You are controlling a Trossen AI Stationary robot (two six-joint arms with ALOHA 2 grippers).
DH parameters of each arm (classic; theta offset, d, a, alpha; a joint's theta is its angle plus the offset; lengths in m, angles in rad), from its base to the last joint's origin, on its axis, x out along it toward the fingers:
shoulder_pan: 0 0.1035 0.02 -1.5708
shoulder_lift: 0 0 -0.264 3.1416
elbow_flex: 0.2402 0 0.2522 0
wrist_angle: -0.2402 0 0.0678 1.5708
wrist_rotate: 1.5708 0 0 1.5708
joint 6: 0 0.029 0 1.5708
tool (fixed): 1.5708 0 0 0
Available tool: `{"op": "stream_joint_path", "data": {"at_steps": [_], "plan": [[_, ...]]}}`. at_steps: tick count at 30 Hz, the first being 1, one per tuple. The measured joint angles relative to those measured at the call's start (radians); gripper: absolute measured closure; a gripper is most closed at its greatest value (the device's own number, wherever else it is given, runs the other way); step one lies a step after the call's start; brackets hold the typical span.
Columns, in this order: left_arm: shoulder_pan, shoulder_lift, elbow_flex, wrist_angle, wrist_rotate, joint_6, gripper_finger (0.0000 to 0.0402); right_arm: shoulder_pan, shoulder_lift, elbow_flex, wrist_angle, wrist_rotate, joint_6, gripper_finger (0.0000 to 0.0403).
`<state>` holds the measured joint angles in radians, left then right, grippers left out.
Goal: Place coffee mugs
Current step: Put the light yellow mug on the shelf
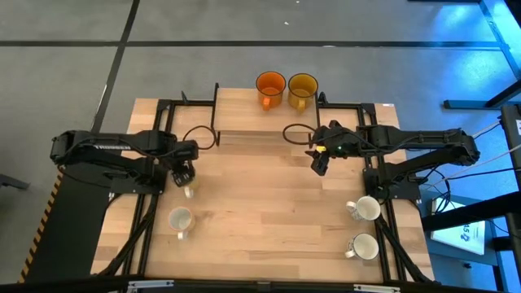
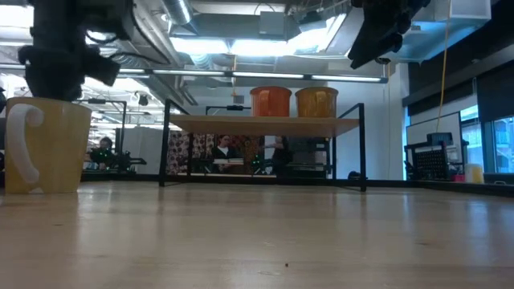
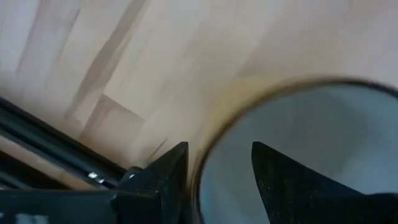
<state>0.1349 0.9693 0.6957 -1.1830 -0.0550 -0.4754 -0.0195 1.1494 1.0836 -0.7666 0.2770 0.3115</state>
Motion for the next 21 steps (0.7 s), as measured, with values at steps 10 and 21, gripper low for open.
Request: {"op": "stream_joint_path", "data": {"at_steps": [10, 21], "plan": [[0.000, 0.001, -0.054, 0.024, 0.014, -0.018, 0.0296, 0.000, 0.000, 0.000, 0.011, 0.000, -0.002, 0.0210], [0.000, 0.002, -0.002, 0.020, 0.014, 0.009, 0.0383, 0.000, -0.001, 0.000, 0.011, 0.019, -0.003, 0.0210]]}}
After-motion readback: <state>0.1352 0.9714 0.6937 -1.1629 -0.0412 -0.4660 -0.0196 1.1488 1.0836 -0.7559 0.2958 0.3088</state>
